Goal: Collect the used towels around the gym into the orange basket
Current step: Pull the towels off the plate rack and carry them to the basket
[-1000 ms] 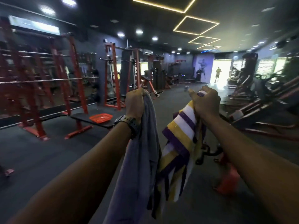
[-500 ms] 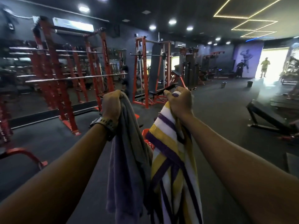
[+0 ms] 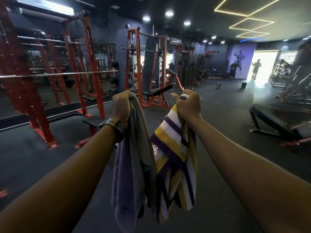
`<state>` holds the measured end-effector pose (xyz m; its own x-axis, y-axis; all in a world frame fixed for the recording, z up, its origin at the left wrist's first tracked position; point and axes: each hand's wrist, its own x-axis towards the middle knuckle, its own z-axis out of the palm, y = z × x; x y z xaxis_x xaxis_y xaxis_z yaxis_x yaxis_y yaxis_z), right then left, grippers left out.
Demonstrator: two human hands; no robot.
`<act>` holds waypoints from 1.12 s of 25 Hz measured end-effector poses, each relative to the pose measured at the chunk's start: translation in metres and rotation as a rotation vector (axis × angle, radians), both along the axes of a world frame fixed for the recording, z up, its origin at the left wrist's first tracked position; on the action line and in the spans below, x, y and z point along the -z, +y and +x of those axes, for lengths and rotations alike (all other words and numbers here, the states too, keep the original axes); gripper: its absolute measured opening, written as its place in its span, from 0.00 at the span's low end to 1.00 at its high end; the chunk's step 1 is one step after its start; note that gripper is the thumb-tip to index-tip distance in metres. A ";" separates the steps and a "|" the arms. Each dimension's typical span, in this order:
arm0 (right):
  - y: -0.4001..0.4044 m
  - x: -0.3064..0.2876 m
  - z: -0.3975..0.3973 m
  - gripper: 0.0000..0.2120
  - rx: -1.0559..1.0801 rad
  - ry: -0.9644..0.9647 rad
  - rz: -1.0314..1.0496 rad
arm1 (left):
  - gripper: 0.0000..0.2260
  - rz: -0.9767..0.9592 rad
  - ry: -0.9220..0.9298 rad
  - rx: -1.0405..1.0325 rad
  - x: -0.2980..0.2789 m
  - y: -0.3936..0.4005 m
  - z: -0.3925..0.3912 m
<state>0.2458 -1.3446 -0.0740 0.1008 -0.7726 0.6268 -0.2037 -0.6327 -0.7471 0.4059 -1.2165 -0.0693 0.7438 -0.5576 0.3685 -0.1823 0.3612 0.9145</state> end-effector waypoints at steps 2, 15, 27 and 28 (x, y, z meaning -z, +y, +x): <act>-0.042 0.002 0.036 0.21 0.018 0.004 0.001 | 0.13 0.019 -0.004 0.023 0.002 -0.048 0.035; -0.305 0.046 0.282 0.23 -0.061 0.017 0.060 | 0.08 0.122 0.010 0.053 0.047 -0.333 0.251; -0.499 0.107 0.469 0.20 0.187 0.137 0.189 | 0.14 0.208 -0.041 0.376 0.115 -0.576 0.428; -0.516 0.117 0.481 0.20 0.198 0.128 0.206 | 0.15 0.222 -0.043 0.384 0.123 -0.597 0.438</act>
<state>0.7264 -1.8604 -0.1910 0.0041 -0.8947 0.4466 -0.4086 -0.4091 -0.8159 0.8439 -1.8133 -0.1925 0.4545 -0.8593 0.2348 -0.1127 0.2060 0.9720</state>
